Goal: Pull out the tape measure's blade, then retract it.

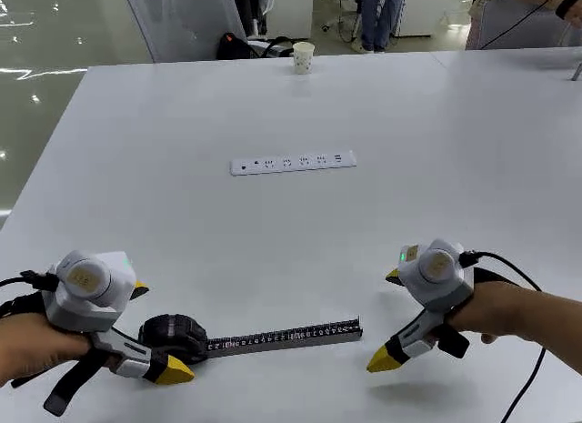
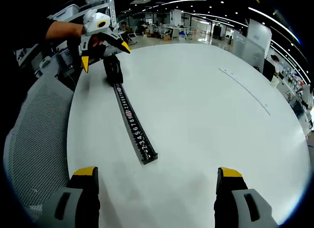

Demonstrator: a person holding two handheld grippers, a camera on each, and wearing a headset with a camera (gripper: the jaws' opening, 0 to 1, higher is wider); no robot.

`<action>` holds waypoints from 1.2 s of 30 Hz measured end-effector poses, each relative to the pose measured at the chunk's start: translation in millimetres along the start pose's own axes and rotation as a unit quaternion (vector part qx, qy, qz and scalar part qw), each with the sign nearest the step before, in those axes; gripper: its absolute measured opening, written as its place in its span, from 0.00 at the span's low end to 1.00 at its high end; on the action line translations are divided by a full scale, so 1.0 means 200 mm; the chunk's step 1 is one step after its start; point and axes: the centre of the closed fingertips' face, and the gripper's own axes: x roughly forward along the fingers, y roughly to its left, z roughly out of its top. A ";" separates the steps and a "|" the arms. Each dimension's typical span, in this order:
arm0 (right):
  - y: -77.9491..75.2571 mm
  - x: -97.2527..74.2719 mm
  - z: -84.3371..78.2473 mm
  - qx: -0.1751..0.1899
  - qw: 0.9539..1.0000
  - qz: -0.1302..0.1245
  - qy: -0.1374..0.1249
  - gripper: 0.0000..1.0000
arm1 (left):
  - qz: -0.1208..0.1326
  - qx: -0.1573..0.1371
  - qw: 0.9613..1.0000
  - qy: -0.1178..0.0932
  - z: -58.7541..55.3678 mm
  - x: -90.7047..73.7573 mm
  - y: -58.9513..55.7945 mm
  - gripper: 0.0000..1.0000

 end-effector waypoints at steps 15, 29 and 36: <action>0.01 -0.19 -0.10 0.046 0.996 -0.047 -0.053 0.99 | 0.049 -0.062 0.996 -0.050 -0.15 -0.14 0.00 0.99; 0.11 -0.33 -0.23 0.060 0.991 -0.078 -0.087 0.99 | 0.082 -0.055 0.989 -0.108 -0.20 -0.26 -0.02 0.99; 0.13 -0.40 -0.29 0.097 0.986 -0.098 -0.096 0.99 | 0.094 -0.081 0.985 -0.117 -0.26 -0.28 -0.03 0.99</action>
